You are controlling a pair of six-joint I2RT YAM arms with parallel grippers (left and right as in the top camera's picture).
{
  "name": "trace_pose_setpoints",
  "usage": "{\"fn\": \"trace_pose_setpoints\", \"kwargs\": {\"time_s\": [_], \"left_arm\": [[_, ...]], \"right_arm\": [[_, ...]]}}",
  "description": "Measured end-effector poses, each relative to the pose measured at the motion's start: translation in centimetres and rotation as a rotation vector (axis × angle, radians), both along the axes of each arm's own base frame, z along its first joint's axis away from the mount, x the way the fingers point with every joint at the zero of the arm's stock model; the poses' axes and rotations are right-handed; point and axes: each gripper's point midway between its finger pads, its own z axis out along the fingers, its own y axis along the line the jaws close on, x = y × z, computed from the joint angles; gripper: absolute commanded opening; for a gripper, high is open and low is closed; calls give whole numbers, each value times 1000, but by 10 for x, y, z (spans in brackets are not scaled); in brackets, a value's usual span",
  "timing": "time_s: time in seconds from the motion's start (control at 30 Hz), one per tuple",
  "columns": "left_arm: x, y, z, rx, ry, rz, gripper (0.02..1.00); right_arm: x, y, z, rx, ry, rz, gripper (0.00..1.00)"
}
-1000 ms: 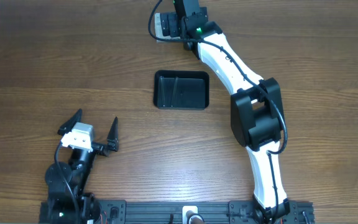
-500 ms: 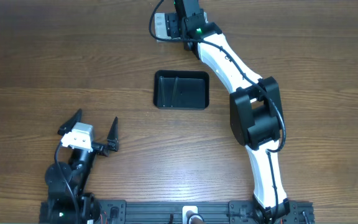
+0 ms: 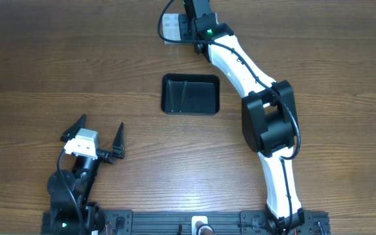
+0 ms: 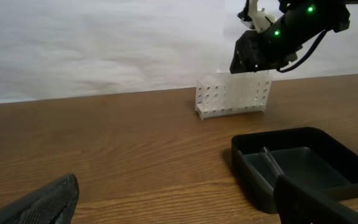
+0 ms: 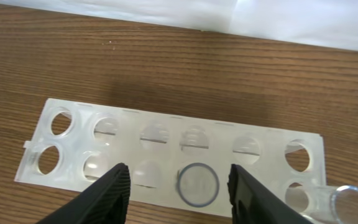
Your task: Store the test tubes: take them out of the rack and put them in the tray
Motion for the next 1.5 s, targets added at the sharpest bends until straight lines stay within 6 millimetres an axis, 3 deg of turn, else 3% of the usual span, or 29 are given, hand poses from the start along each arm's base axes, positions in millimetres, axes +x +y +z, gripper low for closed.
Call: {"fn": "trace_pose_setpoints", "kwargs": {"time_s": [0.5, 1.17, 1.5], "left_arm": [[0, 0, 0, 0, 0, 0, 1000], [0, 0, 0, 0, 0, 0, 1000], [0, 0, 0, 0, 0, 0, 1000]], "right_arm": [[1, -5, 0, -5, 1, -10, 259], [2, -6, 0, -5, 1, -13, 112], [-1, -7, 0, -13, 12, -10, 93]]}}
